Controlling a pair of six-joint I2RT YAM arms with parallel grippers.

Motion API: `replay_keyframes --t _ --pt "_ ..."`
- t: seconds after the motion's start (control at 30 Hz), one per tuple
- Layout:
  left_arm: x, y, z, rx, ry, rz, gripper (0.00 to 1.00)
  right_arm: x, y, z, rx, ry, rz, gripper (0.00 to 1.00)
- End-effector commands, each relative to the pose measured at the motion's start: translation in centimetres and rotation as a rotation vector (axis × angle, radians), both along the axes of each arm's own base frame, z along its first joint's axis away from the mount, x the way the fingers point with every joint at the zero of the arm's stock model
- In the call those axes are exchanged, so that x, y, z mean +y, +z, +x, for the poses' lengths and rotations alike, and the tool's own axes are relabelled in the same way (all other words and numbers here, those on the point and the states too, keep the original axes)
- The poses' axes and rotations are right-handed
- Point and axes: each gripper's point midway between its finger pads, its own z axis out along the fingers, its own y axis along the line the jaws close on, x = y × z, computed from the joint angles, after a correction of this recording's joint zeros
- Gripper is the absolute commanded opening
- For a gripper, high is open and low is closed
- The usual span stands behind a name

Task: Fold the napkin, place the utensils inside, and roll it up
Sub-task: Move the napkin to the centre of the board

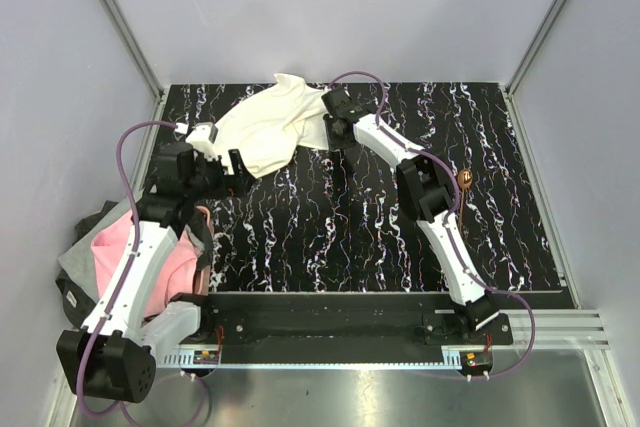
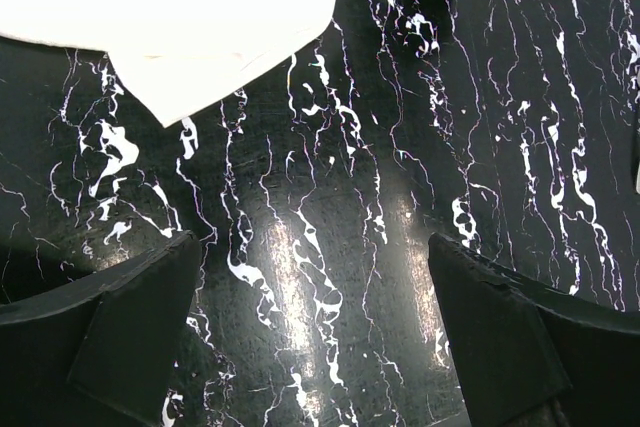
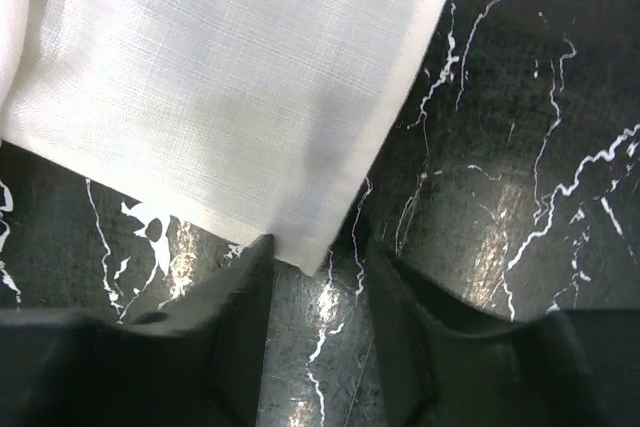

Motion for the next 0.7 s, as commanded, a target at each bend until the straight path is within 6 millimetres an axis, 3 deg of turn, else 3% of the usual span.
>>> replay_keyframes --t 0.0,0.07,0.13,0.3,0.33,0.37,0.4,0.43,0.47,0.5,0.53,0.57,0.6,0.63,0.67 --pt "-0.4 0.6 0.2 -0.025 -0.021 -0.020 0.99 0.5 -1.8 -1.9 0.089 0.043 -0.019 0.29" --pt "-0.3 0.5 0.2 -0.029 -0.019 -0.014 0.99 0.5 -2.1 -2.2 0.101 0.051 -0.020 0.11" --pt "0.0 0.2 0.2 -0.022 -0.004 0.000 0.97 0.4 -2.2 -2.5 0.112 0.060 -0.022 0.00" --pt "0.0 -0.5 0.4 0.010 0.034 0.025 0.93 -1.6 -2.0 -3.9 0.120 0.041 -0.086 0.00" --pt "-0.7 -0.6 0.3 0.018 0.037 0.022 0.93 -1.9 -0.5 -4.1 0.101 0.036 -0.084 0.00" --pt "-1.1 -1.0 0.4 0.031 0.038 0.026 0.93 -3.0 -1.8 -5.6 0.140 0.032 -0.115 0.00" --pt "-1.6 -1.2 0.5 0.034 0.045 0.031 0.93 -3.4 0.2 -5.6 0.097 0.021 -0.103 0.00" --pt "-2.5 -1.6 0.5 0.034 0.063 0.063 0.93 -3.9 0.6 -6.1 0.090 0.016 -0.108 0.00" --pt "-2.9 -2.8 0.6 0.060 0.073 0.088 0.94 -5.5 -1.1 -8.2 0.139 0.002 -0.141 0.00" --pt "-3.4 -3.3 1.1 0.056 0.078 0.093 0.94 -6.1 1.0 -8.3 0.095 -0.012 -0.120 0.00" --pt "-4.2 -3.8 1.3 0.062 0.079 0.086 0.94 -7.6 -0.5 -10.4 0.143 -0.021 -0.144 0.00" --pt "-4.7 -5.5 1.7 0.104 0.076 0.096 0.94 -8.2 -0.3 -11.1 0.148 -0.034 -0.135 0.00" --pt "-5.3 -5.7 2.5 0.089 0.071 0.081 0.94 -8.8 1.4 -11.4 0.116 -0.047 -0.111 0.00" --pt "-6.1 -7.0 2.9 0.117 0.057 0.095 0.94 -10.0 0.3 -13.3 0.156 -0.050 -0.129 0.00" --pt "-6.7 -7.1 3.5 0.109 0.046 0.098 0.94 -10.4 0.5 -14.0 0.158 -0.055 -0.121 0.00"
